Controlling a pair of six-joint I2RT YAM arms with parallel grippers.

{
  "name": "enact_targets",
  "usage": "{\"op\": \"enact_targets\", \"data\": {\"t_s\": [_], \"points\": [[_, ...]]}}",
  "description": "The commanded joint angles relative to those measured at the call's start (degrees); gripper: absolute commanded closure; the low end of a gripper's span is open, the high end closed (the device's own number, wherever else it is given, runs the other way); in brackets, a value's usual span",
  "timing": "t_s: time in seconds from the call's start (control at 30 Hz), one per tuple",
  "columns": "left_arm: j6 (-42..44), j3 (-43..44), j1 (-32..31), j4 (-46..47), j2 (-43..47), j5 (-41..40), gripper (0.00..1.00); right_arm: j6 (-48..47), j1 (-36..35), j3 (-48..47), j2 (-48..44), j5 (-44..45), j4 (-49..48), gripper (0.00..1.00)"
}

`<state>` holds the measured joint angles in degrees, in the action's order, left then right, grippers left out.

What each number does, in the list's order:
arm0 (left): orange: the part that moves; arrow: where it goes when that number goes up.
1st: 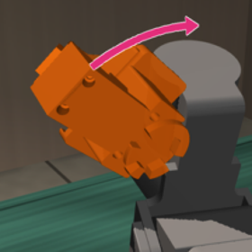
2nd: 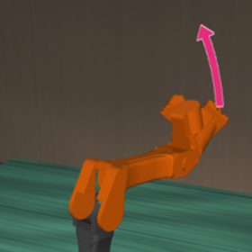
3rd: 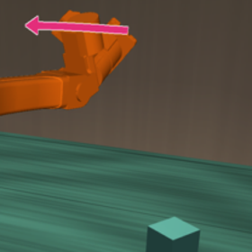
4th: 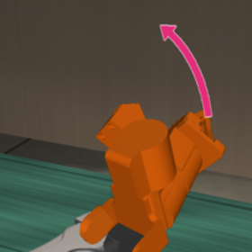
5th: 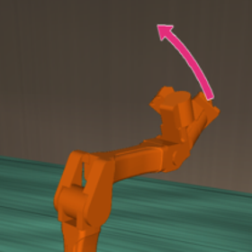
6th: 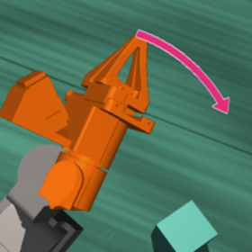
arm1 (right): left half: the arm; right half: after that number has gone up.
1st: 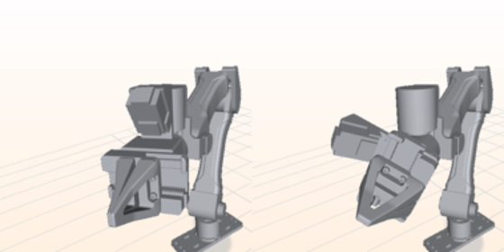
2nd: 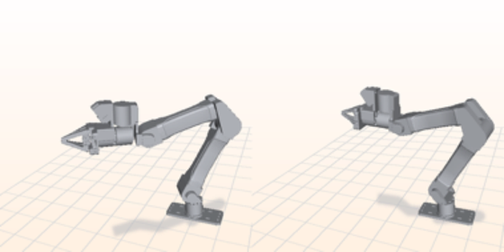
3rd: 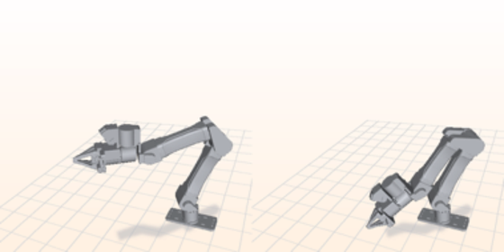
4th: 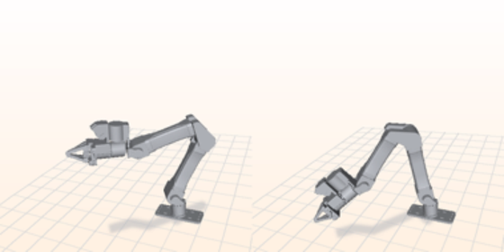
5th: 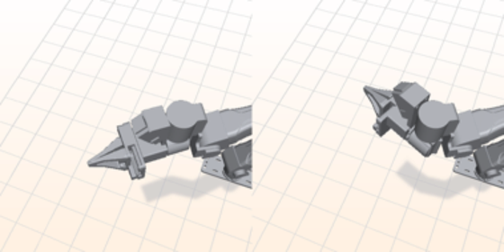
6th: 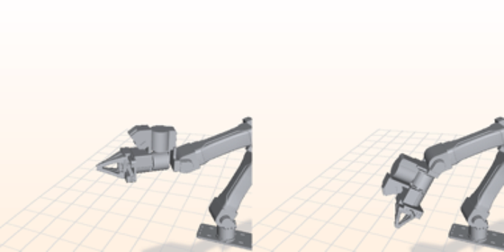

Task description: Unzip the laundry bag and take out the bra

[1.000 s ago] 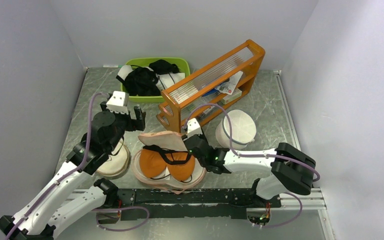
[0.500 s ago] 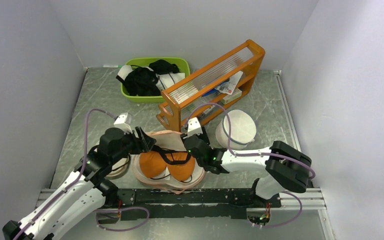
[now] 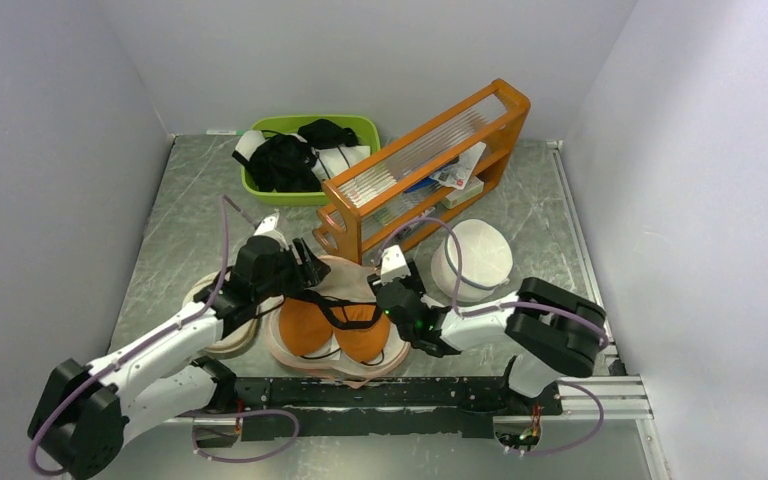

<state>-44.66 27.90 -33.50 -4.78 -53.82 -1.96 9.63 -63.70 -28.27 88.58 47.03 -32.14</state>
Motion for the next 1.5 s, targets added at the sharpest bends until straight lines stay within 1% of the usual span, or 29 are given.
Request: {"op": "enact_targets", "data": {"t_s": [0.0,0.17,0.23,0.3,0.37,0.53,0.67,0.77,0.87,0.9,1.0,1.1,1.2,1.27,1.4,1.47], "points": [[-1.4,-1.0,4.3,8.5,-6.2,-0.3,0.28,-2.5,0.9,-0.7,5.0,1.1,-7.7,0.45],[0.8,-0.4,10.4,10.1,-13.5,7.5,0.32,-1.9,1.0,1.1,6.7,-0.9,-11.0,0.45],[1.9,-0.2,11.1,10.0,-13.9,9.4,0.33,-1.0,1.0,0.7,5.7,-1.4,-8.9,0.45],[2.9,-0.3,11.1,10.2,-12.2,11.8,0.32,0.4,1.0,-0.3,4.0,-2.0,-4.9,0.42],[3.2,-0.8,11.1,9.8,-9.9,13.4,0.27,1.6,1.0,-1.3,1.5,-3.4,-0.8,0.37],[5.3,-0.1,11.1,3.7,-3.2,14.8,0.15,5.3,1.0,-3.3,-5.1,-5.9,10.2,0.26],[5.9,-0.4,11.1,-0.2,2.0,15.8,0.09,7.6,1.0,-3.7,-9.3,-8.9,16.0,0.2],[6.0,-0.6,11.1,-1.7,4.3,17.7,0.06,9.2,1.0,-3.4,-11.4,-10.4,18.7,0.16],[6.1,-0.1,11.1,-2.2,4.6,21.3,0.06,10.9,1.0,-2.6,-13.3,-10.8,20.0,0.12],[5.9,0.1,11.1,-1.9,4.3,22.5,0.08,11.1,1.1,-2.3,-13.9,-11.1,20.1,0.12],[5.1,0.8,11.1,0.4,3.3,25.5,0.17,12.3,1.1,-1.9,-14.9,-12.1,19.5,0.13],[4.2,1.3,11.1,2.4,2.7,25.8,0.18,12.7,1.1,-2.9,-14.5,-13.3,19.9,0.13],[4.3,1.9,11.1,3.1,2.5,26.5,0.13,13.4,1.2,-4.4,-14.6,-13.7,22.4,0.12],[4.7,2.3,11.1,2.2,2.9,26.6,0.1,13.3,1.2,-4.5,-16.3,-14.3,23.8,0.1],[6.0,1.9,11.1,-2.4,4.9,27.1,0.01,12.9,1.1,-2.8,-22.5,-15.5,25.7,0.06],[6.6,1.0,11.0,-5.1,6.1,27.5,0.0,12.5,1.3,-1.7,-26.1,-16.0,26.5,0.05]]}}
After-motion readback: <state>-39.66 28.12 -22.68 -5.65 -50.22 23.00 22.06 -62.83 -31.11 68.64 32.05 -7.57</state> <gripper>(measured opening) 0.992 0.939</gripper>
